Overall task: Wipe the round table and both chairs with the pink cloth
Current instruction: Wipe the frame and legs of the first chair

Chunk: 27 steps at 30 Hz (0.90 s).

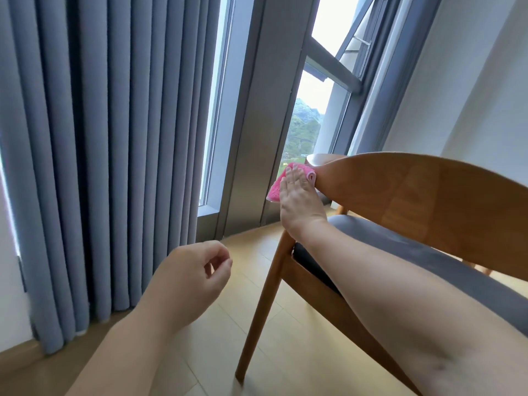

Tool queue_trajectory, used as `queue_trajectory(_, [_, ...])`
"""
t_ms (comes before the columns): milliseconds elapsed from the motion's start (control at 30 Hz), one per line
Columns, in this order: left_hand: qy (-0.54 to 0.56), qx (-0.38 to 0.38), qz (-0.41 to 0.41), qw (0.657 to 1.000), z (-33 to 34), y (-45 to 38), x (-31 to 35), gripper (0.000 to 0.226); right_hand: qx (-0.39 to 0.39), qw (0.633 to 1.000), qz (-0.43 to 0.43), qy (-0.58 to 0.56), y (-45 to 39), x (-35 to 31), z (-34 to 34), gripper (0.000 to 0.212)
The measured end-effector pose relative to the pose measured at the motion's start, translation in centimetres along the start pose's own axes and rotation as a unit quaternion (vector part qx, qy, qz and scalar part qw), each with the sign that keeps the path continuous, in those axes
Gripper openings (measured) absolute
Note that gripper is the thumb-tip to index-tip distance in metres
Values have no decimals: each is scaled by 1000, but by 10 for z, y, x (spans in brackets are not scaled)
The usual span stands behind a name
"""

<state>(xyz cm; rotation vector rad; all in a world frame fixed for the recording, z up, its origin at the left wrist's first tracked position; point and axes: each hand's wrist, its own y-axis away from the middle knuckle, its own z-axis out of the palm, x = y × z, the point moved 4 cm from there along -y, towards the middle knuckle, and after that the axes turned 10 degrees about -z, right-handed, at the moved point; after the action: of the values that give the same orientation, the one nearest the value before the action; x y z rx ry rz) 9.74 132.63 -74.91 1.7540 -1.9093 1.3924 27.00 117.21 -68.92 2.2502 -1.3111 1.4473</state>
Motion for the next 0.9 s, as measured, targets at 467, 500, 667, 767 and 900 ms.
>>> queue_trajectory(467, [-15, -1, -14, 1000, 12, -6, -25, 16, -1, 992, 10, -125, -30, 1, 63, 57])
queue_trajectory(500, [-17, -5, -13, 1000, 13, -6, -26, 16, -5, 991, 8, -133, -29, 2, 66, 57])
queue_trajectory(667, [-24, -3, -12, 1000, 16, -6, -26, 18, -7, 991, -31, -129, -22, -2, 76, 55])
queue_trajectory(767, [-26, -9, -16, 1000, 22, -7, -29, 15, -18, 987, -52, -150, -11, -13, 86, 55])
queue_trajectory(900, [-20, -31, -26, 999, 37, -5, -33, 11, -21, 983, -80, -165, 6, -39, 99, 55])
